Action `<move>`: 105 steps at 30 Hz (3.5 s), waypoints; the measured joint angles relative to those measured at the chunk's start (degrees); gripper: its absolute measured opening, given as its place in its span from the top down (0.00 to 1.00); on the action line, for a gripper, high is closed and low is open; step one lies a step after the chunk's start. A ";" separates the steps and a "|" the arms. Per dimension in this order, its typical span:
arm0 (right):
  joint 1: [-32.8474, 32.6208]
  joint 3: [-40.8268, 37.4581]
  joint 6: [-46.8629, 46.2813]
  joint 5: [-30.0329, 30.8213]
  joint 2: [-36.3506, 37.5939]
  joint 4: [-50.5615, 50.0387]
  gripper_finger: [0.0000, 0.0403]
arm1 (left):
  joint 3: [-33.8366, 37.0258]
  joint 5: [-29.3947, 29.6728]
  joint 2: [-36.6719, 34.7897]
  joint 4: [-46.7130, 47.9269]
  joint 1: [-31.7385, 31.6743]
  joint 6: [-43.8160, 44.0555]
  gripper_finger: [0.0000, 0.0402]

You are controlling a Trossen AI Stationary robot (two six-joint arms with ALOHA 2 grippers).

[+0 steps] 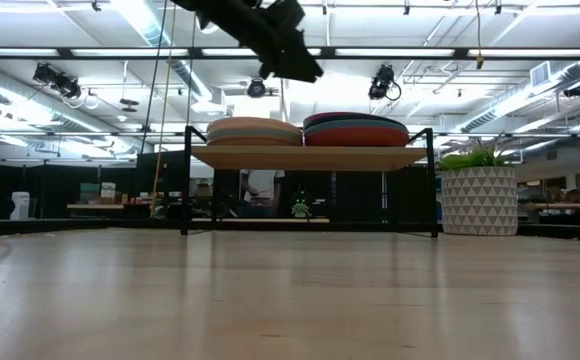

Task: Place and stack plates onto a shelf
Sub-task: Adjust the right stacked plates on the shelf, then return to Home Position

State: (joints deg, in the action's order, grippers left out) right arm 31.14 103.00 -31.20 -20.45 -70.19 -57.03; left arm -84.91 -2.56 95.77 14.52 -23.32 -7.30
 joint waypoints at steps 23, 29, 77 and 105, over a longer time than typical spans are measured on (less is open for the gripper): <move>-1.95 0.00 -0.75 -0.09 -0.02 0.87 0.53 | 0.03 1.73 5.59 0.02 -3.80 9.73 0.59; -1.95 0.00 -0.75 -0.15 -0.02 1.33 0.53 | 0.03 0.36 5.57 1.73 -4.25 11.34 0.59; -8.92 -34.18 8.20 21.09 22.32 20.72 0.53 | 0.02 3.46 -11.13 10.62 8.20 3.14 0.78; -9.01 -69.76 -3.79 17.68 47.09 36.19 0.78 | 39.81 12.86 -42.58 -7.18 19.83 20.90 0.94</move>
State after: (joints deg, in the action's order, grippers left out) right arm 22.13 33.24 -34.98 -2.76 -23.11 -20.84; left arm -45.10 10.31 53.18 7.34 -3.49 13.60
